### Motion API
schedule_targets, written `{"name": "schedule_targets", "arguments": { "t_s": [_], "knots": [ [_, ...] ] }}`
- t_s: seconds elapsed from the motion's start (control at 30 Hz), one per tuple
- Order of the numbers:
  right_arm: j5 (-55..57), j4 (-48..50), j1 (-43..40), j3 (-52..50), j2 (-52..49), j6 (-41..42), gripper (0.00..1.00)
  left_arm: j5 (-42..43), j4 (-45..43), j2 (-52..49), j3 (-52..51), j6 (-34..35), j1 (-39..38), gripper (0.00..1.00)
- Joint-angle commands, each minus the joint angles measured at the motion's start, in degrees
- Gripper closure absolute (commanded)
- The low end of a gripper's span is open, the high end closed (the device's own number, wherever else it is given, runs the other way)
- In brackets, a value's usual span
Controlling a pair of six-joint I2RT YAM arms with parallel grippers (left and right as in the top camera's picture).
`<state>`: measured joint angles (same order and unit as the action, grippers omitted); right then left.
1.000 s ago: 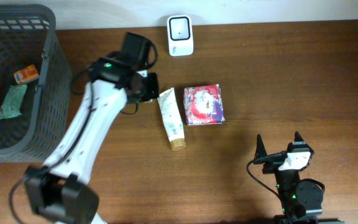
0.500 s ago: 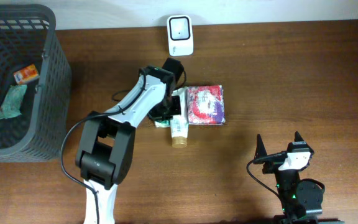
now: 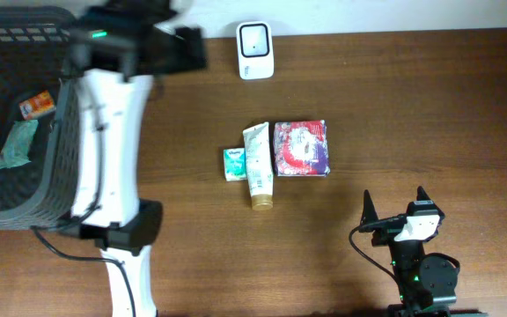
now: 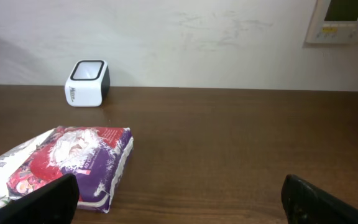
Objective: Scan the item barcode
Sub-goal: 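Pick the Kleenex tissue pack from the basket with the left gripper, place it on table, then pick the green wipes pack from the basket with the left gripper, place it on table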
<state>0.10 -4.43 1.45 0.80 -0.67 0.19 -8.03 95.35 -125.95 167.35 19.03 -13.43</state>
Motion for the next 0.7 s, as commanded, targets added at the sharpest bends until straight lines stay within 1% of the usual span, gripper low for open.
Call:
{"name": "schedule_targets", "arguments": {
  "t_s": [0.0, 0.03, 0.1, 0.17, 0.23, 0.33, 0.43, 0.53, 0.57, 0.6, 0.63, 0.67],
  "knots": [
    [0.37, -0.11, -0.39, -0.48, 0.31, 0.04, 0.01, -1.99, -1.81, 0.39, 11.13, -0.92, 11.19, 0.01],
    [0.37, -0.11, -0.39, -0.48, 0.31, 0.02, 0.01, -1.92, -2.47, 0.39, 12.44, -0.87, 17.25, 0.01],
    [0.37, -0.11, -0.39, -0.48, 0.31, 0.04, 0.01, -1.92, -2.71, 0.26, 11.43, -0.87, 23.12, 0.01],
    [0.37, -0.11, -0.39, -0.48, 0.31, 0.04, 0.01, -1.95, -1.64, 0.26, 10.6, -0.9, 26.16, 0.01],
    [0.37, -0.11, -0.39, -0.48, 0.31, 0.02, 0.01, -4.07, 0.11, 0.26, 10.58, -0.92, 29.42, 0.01],
    [0.37, -0.11, -0.39, -0.48, 0.31, 0.04, 0.01, -3.78, 1.2, 0.26, 9.92, -0.87, 34.49, 0.01],
    [0.37, -0.11, -0.39, -0.48, 0.31, 0.02, 0.01, -3.8, 0.92, 0.26, 8.9, -0.9, 36.98, 0.01],
    [0.35, -0.11, -0.39, -0.48, 0.31, 0.04, 0.01, -3.82, -3.72, 0.26, -0.17, -1.2, 40.0, 0.01],
    [0.35, -0.11, -0.39, -0.48, 0.31, 0.04, 0.01, -3.8, -5.77, 0.26, -4.2, -3.82, 40.57, 0.01],
    [0.37, -0.11, -0.39, -0.48, 0.31, 0.02, 0.01, -3.82, -7.63, 0.26, -6.84, -4.76, 40.76, 0.01],
    [0.37, -0.11, -0.39, -0.48, 0.31, 0.02, 0.01, -3.8, -11.3, 0.26, -10.51, -6.4, 40.76, 0.0],
    [0.35, -0.11, -0.39, -0.48, 0.31, 0.02, 0.01, -3.8, -14.16, 0.26, -13.38, -8.55, 40.76, 0.02]
  ]
}}
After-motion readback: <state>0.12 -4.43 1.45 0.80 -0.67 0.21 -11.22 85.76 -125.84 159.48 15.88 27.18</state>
